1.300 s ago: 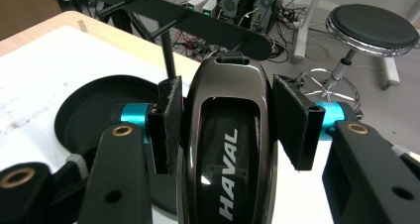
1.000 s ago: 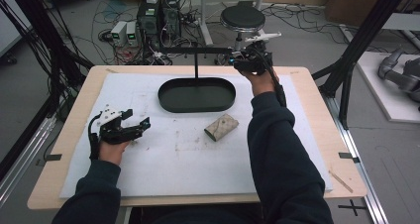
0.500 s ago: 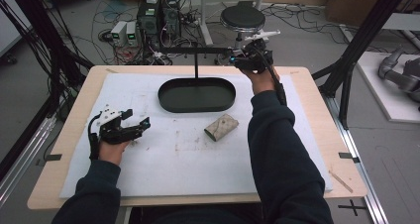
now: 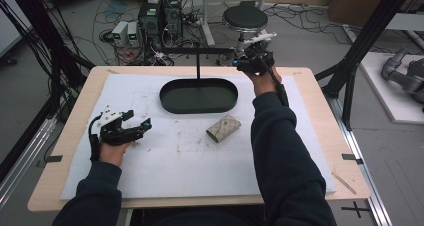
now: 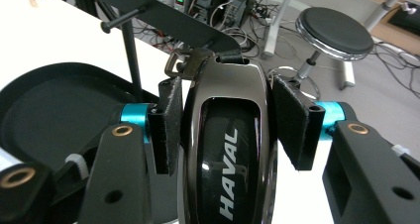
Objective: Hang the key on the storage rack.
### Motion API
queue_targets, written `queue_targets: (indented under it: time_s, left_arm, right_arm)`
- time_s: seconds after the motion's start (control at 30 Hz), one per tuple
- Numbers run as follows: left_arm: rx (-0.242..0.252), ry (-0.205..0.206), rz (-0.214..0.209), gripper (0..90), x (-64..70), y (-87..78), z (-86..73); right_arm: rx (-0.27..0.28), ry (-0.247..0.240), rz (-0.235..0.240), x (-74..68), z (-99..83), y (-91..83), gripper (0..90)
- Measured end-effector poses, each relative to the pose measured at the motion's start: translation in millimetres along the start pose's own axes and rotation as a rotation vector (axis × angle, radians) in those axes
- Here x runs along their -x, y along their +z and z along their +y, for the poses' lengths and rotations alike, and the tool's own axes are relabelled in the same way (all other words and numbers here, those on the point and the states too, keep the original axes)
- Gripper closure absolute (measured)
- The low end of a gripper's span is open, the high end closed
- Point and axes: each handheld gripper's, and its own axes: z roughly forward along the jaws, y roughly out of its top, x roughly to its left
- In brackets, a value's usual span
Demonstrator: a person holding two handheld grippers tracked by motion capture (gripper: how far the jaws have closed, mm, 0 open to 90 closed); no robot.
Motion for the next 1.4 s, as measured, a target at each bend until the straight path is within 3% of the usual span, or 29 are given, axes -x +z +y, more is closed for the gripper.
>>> queue_targets:
  time_s: [0.23, 0.4, 0.57, 0.6, 0.7, 0.73, 0.77, 0.8, 0.83, 0.87, 0.97, 1.23, 1.37, 1.4]
  left_arm:
    - [0.001, -0.003, -0.002, 21.8, 0.1, 0.3, -0.1]
    - [0.002, -0.005, -0.002, 21.8, -0.3, 0.0, -0.2]
    - [-0.001, -0.005, -0.004, 21.8, -0.5, 0.3, -0.4]
    - [0.000, -0.006, -0.007, 21.8, -0.1, 0.3, -0.3]
    - [0.000, -0.003, -0.006, 21.8, -0.2, 0.1, -0.2]
    - [0.000, -0.005, -0.007, 21.8, -0.1, 0.1, -0.3]
    - [0.000, -0.006, -0.007, 21.8, -0.1, 0.1, -0.3]
    - [-0.002, -0.004, -0.007, 21.8, -0.1, 0.1, -0.2]
    - [-0.002, -0.003, -0.005, 21.8, 0.1, 0.1, -0.1]
    - [-0.002, -0.004, -0.006, 21.8, 0.2, 0.1, -0.2]
    - [-0.001, -0.006, -0.005, 21.8, -0.2, 0.2, -0.4]
    - [-0.001, -0.001, -0.004, 21.8, 0.5, 0.4, -0.3]
    - [-0.001, 0.001, -0.003, 21.8, 1.1, 0.2, -0.1]
    - [0.000, -0.001, -0.003, 21.8, 1.3, 0.2, -0.1]
  right_arm:
    - [0.001, 0.004, -0.040, 0.9, -0.5, 6.4, 49.6]
    - [0.017, 0.038, -0.062, 2.2, -1.3, 13.6, 49.5]
    - [-0.021, 0.021, -0.073, 1.9, -4.4, 20.9, 49.4]
    - [-0.051, 0.030, -0.052, 4.1, -7.9, 25.9, 49.3]
    - [-0.054, 0.048, -0.036, 5.1, -15.5, 31.0, 49.3]
    - [-0.068, 0.081, -0.023, 7.2, -24.0, 37.1, 49.2]
    - [-0.068, 0.081, -0.023, 7.2, -24.0, 37.1, 49.2]
    - [-0.094, 0.114, 0.008, 11.0, -31.1, 42.9, 49.1]
    - [-0.094, 0.114, 0.008, 11.0, -31.1, 42.9, 49.1]
    - [-0.104, 0.127, 0.037, 13.6, -35.0, 46.4, 49.0]
    - [-0.105, 0.123, 0.033, 12.7, -36.0, 47.4, 49.0]
    - [-0.045, 0.087, 0.059, 12.9, -29.6, 30.0, 48.0]
    - [-0.015, 0.065, 0.064, 19.1, -26.7, 9.8, 46.3]
    - [0.002, 0.065, 0.071, 23.3, -26.9, -2.0, 42.7]
